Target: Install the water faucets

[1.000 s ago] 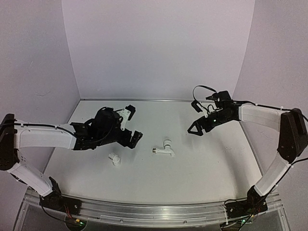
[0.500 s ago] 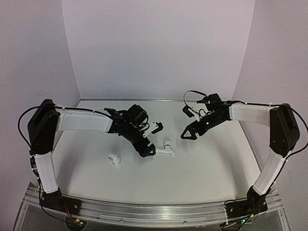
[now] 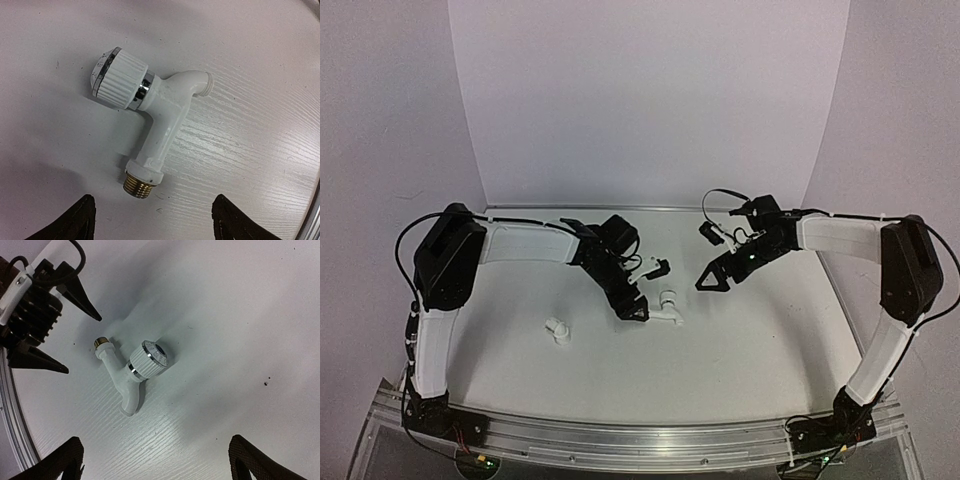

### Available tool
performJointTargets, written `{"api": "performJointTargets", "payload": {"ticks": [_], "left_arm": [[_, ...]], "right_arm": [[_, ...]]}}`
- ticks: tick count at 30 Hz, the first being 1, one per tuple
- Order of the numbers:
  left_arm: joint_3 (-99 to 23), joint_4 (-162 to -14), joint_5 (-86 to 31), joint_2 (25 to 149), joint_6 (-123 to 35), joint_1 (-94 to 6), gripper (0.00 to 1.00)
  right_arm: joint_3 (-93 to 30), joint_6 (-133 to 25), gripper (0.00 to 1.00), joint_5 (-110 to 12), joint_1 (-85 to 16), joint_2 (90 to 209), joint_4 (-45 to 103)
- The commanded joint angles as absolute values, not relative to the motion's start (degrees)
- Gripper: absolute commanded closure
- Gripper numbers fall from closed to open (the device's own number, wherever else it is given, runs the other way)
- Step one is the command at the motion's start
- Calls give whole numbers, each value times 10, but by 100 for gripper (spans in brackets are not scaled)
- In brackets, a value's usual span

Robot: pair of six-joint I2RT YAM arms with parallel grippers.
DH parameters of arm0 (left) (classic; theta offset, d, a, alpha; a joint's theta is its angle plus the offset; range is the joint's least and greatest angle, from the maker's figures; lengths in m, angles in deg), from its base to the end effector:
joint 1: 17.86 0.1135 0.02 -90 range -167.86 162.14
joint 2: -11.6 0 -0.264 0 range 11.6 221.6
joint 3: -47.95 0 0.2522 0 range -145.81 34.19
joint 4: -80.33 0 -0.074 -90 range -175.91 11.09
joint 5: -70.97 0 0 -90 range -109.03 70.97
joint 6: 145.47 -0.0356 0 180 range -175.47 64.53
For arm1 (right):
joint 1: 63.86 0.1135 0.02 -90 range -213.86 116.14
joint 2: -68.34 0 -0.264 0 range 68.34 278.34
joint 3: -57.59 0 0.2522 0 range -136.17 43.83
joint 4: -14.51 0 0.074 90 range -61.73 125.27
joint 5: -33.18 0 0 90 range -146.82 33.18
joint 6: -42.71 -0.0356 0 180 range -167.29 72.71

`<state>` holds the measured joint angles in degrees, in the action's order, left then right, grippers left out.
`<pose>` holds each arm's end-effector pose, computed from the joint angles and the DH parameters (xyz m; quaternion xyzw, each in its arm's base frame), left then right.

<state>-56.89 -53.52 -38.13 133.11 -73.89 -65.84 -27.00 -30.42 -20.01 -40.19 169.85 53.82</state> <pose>0.2917 -0.3412 0.1705 0.5575 0.7807 -0.2150 0.1829 0.3312 0.1685 0.2136 -0.4006 0.8199 0.3179 0.2572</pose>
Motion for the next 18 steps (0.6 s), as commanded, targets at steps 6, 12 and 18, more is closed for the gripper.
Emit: {"api": "performJointTargets", "payload": {"ticks": [6, 12, 18], "left_arm": [[-649, -474, -418, 1384, -806, -649, 28], [-640, -477, -431, 1389, -820, -650, 33], [-645, -489, -420, 1403, -841, -650, 38]], "right_arm": [[-301, -308, 2, -162, -419, 1672, 559], [-302, -308, 2, -154, -425, 1666, 567], [-304, -304, 2, -148, -432, 1656, 582]]}}
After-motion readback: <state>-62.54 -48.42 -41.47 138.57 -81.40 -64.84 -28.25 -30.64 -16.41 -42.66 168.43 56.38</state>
